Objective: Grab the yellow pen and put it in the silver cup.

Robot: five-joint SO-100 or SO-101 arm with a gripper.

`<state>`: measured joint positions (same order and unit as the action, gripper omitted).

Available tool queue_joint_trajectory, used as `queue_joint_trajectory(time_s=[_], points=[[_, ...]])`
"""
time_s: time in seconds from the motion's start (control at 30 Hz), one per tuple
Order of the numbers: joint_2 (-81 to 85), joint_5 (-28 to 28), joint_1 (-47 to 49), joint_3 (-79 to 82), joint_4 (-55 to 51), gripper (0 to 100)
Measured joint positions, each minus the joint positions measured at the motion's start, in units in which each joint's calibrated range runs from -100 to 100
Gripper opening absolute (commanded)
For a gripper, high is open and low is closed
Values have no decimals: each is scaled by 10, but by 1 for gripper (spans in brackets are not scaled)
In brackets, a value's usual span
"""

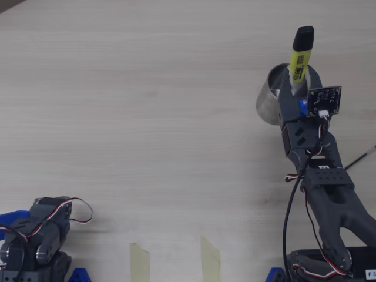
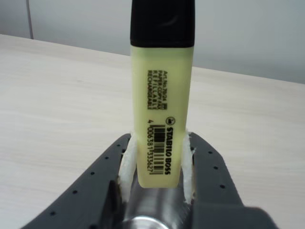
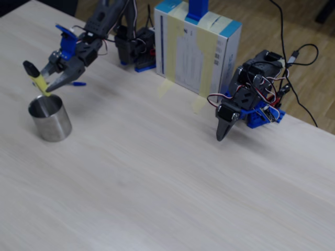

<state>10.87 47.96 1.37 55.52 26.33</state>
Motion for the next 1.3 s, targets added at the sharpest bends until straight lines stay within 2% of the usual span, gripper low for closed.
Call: queue_joint_trajectory(time_s=[1.3], points=[[-113, 1, 2, -3, 4, 9]])
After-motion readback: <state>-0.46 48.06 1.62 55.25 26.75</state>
